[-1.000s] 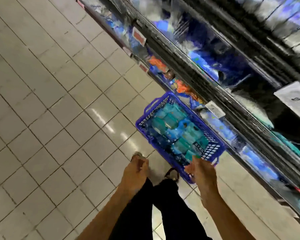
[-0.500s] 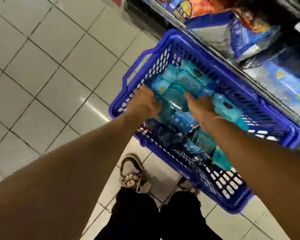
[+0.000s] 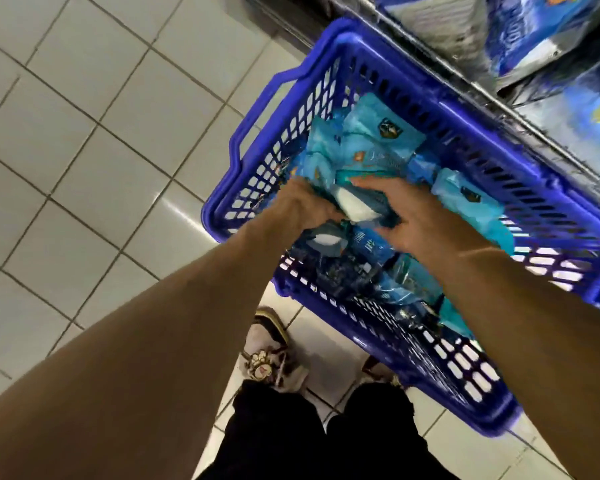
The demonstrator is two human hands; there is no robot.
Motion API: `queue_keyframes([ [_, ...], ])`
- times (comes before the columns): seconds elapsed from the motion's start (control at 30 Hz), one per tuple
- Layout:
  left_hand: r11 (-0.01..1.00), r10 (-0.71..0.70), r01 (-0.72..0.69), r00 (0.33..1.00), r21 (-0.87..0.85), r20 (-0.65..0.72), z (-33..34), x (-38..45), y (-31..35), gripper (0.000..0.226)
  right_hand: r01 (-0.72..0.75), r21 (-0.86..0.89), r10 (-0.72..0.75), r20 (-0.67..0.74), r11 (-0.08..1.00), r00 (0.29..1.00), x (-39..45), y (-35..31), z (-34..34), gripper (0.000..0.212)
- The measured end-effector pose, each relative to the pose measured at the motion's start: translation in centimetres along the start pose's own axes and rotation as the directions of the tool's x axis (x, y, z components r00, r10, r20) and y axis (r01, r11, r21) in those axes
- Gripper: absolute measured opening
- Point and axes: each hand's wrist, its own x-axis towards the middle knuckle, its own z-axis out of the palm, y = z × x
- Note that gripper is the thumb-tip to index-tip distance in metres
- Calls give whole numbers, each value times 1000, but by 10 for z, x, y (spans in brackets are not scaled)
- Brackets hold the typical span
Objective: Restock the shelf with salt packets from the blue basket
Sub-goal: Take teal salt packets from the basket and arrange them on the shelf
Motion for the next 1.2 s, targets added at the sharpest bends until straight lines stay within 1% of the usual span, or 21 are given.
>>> queue_keyframes([
  [0.07, 991, -27, 32, 999, -129, 46, -8, -23, -2, 26, 19, 51, -19, 10, 999, 1000, -27, 9, -17, 28],
  [0.1, 980, -39, 53, 996, -193, 75, -13, -38, -3, 22, 18, 74, -19, 16, 997, 1000, -45, 15, -26, 29],
  [0.13, 968, -38, 64, 994, -244, 107, -17, -55, -3, 24, 26, 83, -27, 13, 996, 1000, -64, 21, -35, 36],
  [0.2, 937, -24, 80, 986, -341, 166, -25, -91, -5, 36, 58, 104, -58, -1, 993, 998, -104, 34, -51, 58],
  [0.27, 883, -2, 105, 976, -458, 218, -32, -134, -8, 43, 67, 152, -69, 8, 986, 998, -152, 45, -63, 79],
  [0.33, 817, 17, 134, 967, -561, 256, -38, -181, -15, 47, 57, 235, -69, 45, 970, 997, -198, 57, -72, 87],
  [0.43, 726, -12, 206, 957, -655, 289, -48, -258, -19, 45, 17, 320, -36, 56, 947, 998, -269, 62, -81, 86],
  [0.47, 711, -20, 224, 954, -666, 299, -51, -284, -19, 48, -4, 365, -21, 65, 931, 998, -292, 62, -86, 79],
  [0.5, 696, -27, 240, 951, -677, 309, -54, -308, -21, 53, -43, 418, 4, 93, 907, 996, -315, 60, -90, 68],
  [0.53, 686, -43, 259, 948, -680, 317, -58, -336, -20, 56, -96, 469, 35, 137, 878, 990, -343, 55, -94, 56],
  [0.57, 678, -62, 276, 945, -681, 321, -62, -363, -19, 56, -152, 492, 63, 193, 857, 979, -371, 52, -100, 50],
  [0.6, 669, -82, 291, 943, -684, 322, -67, -389, -18, 56, -178, 503, 67, 231, 846, 971, -396, 48, -105, 51],
  [0.63, 657, -101, 303, 943, -690, 318, -70, -414, -16, 58, -165, 498, 50, 236, 851, 971, -421, 45, -110, 55],
  [0.67, 646, -112, 308, 943, -698, 313, -73, -437, -14, 61, -125, 475, 23, 215, 871, 976, -441, 44, -117, 54],
  [0.73, 678, -87, 268, 954, -685, 286, -81, -481, 2, 65, -46, 433, -21, 148, 900, 989, -485, 38, -130, 45],
  [0.83, 777, 43, 120, 969, -617, 243, -83, -538, 39, 48, 10, 454, -79, 133, 891, 988, -555, 30, -142, 38],
  [0.9, 816, 91, 45, 974, -577, 205, -81, -571, 63, 43, 48, 459, -107, 103, 887, 989, -602, 22, -148, 42],
  [0.97, 857, 124, -9, 974, -515, 188, -76, -598, 85, 46, 91, 470, -123, 37, 878, 992, -642, 18, -149, 44],
  [1.03, 884, 175, -70, 966, -463, 188, -71, -620, 107, 56, 146, 471, -153, -24, 870, 988, -674, 13, -146, 48],
  [1.13, 902, 254, -163, 949, -400, 186, -56, -653, 147, 52, 295, 482, -242, -169, 825, 955, -719, 7, -145, 50],
  [1.2, 903, 295, -214, 939, -371, 177, -46, -666, 169, 51, 362, 512, -270, -248, 779, 930, -744, 6, -146, 48],
])
